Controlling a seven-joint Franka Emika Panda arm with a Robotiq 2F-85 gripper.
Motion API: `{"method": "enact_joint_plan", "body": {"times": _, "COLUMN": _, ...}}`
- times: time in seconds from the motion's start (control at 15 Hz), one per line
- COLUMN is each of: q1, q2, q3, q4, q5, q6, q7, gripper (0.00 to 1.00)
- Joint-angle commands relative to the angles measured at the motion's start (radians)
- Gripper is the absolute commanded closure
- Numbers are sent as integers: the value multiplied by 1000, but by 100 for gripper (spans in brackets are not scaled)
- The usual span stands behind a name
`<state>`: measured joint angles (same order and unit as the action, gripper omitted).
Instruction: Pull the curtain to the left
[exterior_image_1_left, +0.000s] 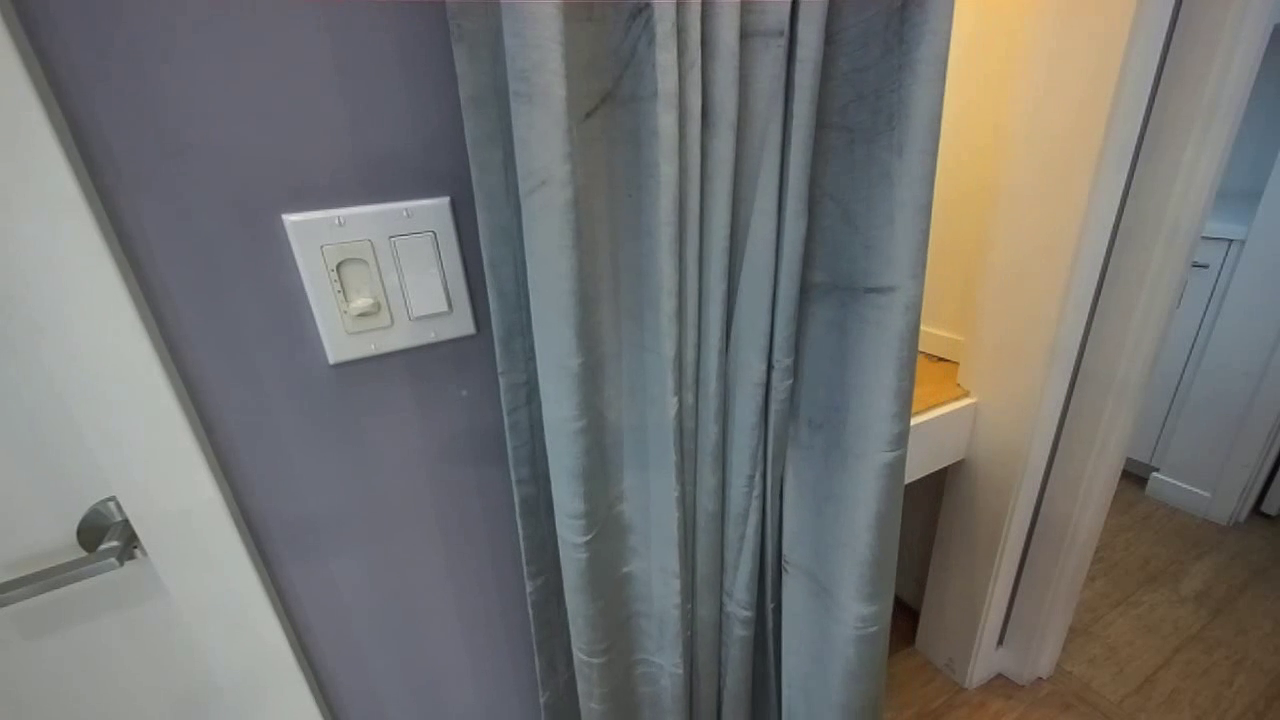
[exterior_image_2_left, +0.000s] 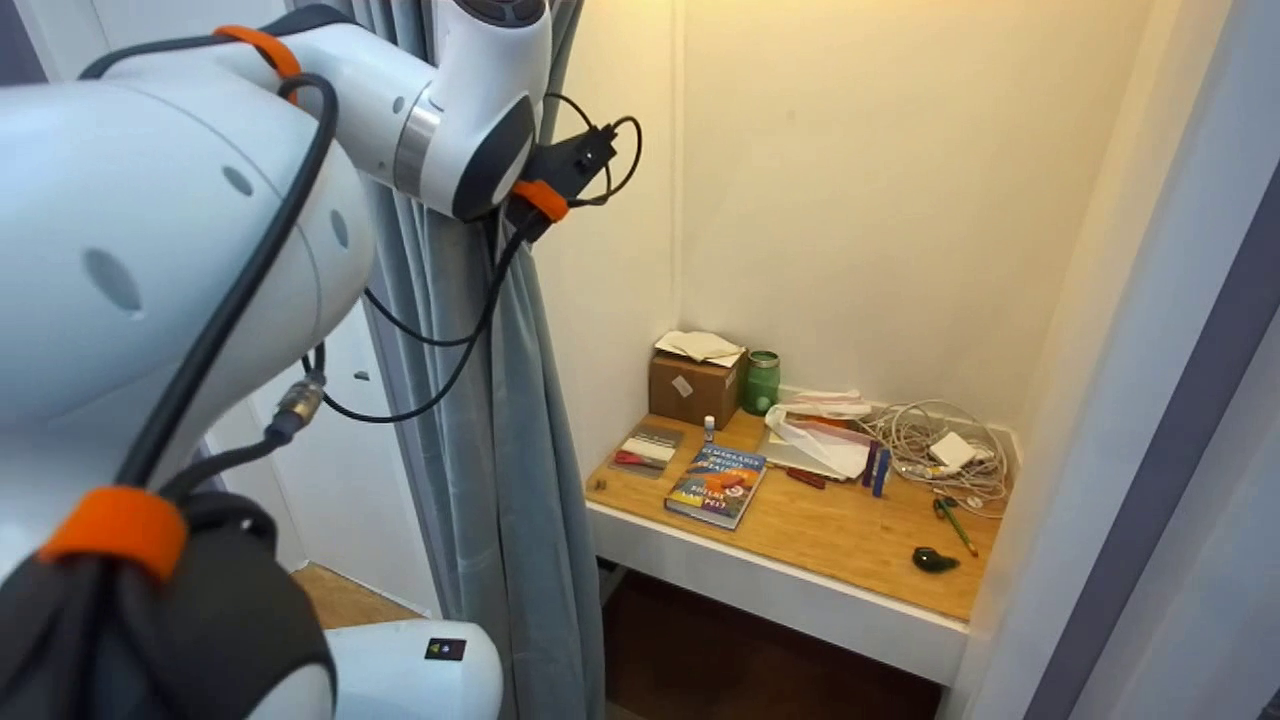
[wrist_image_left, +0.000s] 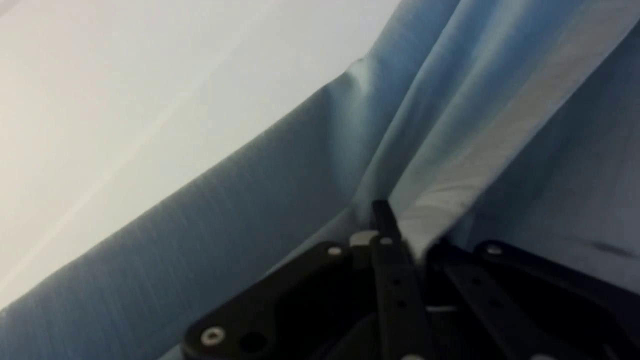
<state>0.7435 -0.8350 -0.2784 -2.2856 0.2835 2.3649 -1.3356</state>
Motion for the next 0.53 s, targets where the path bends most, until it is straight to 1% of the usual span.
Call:
{"method": "enact_joint_plan", "body": {"times": 0.0, "q1": 60, "q2": 66, "q3": -18, "q4": 79, "q5": 62, "q6": -57, "q7": -111, "gripper": 99}}
{"method": "enact_joint_plan", "body": {"times": 0.07, "q1": 58, "q2": 74, "q3": -20, "q4": 86, "q5": 67, "q6": -61, "q7": -128, "gripper": 99}}
{"method": "enact_joint_plan", "body": {"times": 0.13, "q1": 3, "q2": 44, "q3": 8, "q4": 43, "q5": 58, "q6": -32, "q7": -92, "gripper": 98}}
{"method": "enact_joint_plan", "body": {"times": 0.47, "q1": 4, "q2": 67, "q3": 7, "q4": 64, "q5": 66, "q6": -43, "q7": -117, "gripper": 98}}
